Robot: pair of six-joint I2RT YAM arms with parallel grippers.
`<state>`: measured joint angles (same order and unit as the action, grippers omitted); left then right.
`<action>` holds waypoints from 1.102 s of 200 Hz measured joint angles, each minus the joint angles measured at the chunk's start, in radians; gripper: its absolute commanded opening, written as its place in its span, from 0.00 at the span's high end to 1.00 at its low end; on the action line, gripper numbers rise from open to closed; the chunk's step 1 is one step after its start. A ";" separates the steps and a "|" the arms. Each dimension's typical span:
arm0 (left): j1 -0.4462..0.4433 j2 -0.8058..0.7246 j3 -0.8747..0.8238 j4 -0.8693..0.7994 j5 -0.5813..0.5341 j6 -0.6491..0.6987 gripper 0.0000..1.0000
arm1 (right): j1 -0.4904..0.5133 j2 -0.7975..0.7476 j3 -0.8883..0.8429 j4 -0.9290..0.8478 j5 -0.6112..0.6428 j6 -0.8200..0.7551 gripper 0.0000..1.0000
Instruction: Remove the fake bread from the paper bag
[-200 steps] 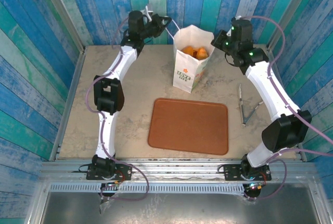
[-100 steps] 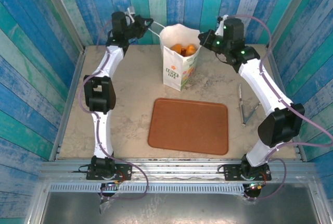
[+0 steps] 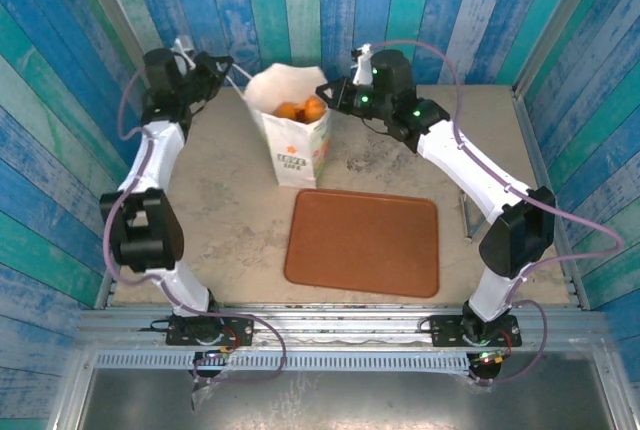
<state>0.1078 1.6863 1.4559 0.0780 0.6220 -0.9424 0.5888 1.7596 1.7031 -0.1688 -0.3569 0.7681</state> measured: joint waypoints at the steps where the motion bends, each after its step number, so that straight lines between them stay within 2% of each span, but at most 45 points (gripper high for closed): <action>1: 0.002 -0.008 -0.005 -0.001 0.000 0.001 1.00 | 0.003 0.000 0.000 0.001 0.001 0.001 1.00; 38: 0.083 -0.186 -0.111 -0.018 -0.020 0.024 1.00 | 0.082 0.017 0.000 0.025 -0.020 0.021 1.00; 67: 0.122 -0.232 -0.124 -0.085 -0.044 0.061 1.00 | 0.118 0.032 0.001 0.051 -0.049 0.035 1.00; 102: 0.130 -0.290 -0.180 -0.145 -0.052 0.110 1.00 | 0.129 0.034 0.000 0.066 -0.081 0.047 0.99; 139: 0.130 -0.387 -0.241 -0.291 -0.099 0.216 0.92 | 0.132 0.024 -0.038 0.090 -0.117 0.059 0.99; 183: 0.130 -0.441 -0.229 -0.518 -0.176 0.397 0.70 | 0.136 0.000 -0.087 0.105 -0.134 0.065 0.99; 209: 0.131 -0.441 -0.195 -0.623 -0.199 0.479 0.68 | 0.137 -0.009 -0.088 0.111 -0.142 0.066 0.98; 220: 0.131 -0.441 -0.175 -0.656 -0.210 0.504 0.68 | 0.137 -0.011 -0.088 0.111 -0.142 0.066 0.94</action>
<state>0.2390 1.2449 1.2812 -0.5777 0.4118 -0.4389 0.7261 1.7481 1.6154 -0.0582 -0.4984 0.8341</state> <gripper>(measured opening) 0.315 0.043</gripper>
